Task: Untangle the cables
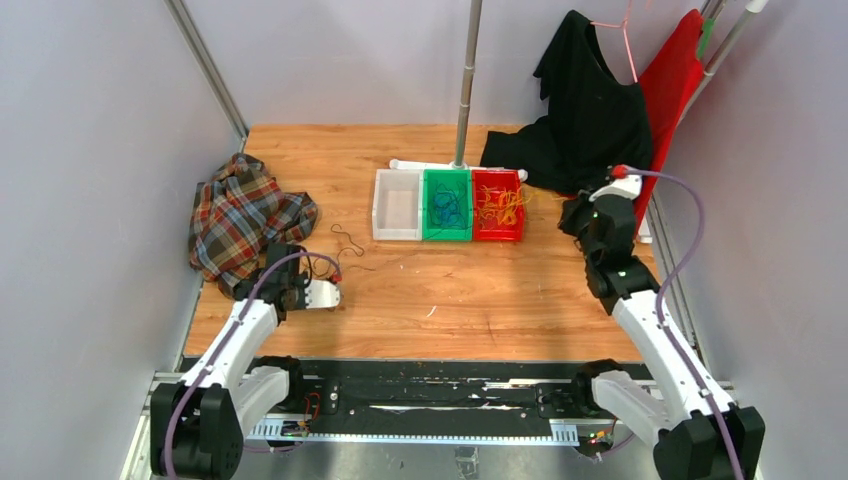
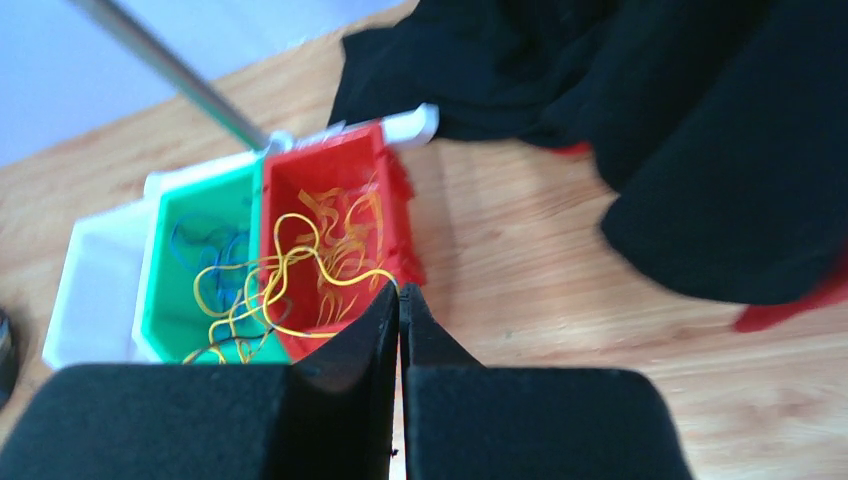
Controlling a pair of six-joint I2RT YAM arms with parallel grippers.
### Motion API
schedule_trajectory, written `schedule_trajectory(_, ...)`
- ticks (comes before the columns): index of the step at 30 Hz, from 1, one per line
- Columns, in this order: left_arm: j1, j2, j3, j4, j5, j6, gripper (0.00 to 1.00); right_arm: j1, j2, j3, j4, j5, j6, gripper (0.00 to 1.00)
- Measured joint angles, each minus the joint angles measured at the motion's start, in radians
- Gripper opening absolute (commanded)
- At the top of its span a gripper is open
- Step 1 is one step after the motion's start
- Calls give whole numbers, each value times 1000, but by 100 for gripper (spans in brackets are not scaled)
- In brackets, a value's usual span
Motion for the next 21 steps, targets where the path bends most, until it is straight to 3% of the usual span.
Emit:
schedule_trajectory(5, 55, 4, -120, 66, -92, 103, 1, -138, -30, 119, -79, 42, 0, 1)
schedule_trajectory(9, 63, 50, -127, 100, -149, 120, 1, -241, -42, 157, -89, 41, 4, 1)
schedule_trajectory(17, 63, 105, -72, 104, -162, 98, 1, -271, -36, 165, -109, -65, 16, 1)
schedule_trajectory(19, 63, 87, -71, 103, -156, 102, 16, -279, -41, 179, -116, -89, 20, 1)
schedule_trajectory(21, 63, 66, -74, 100, -145, 109, 54, -293, -41, 216, -114, -143, 32, 1)
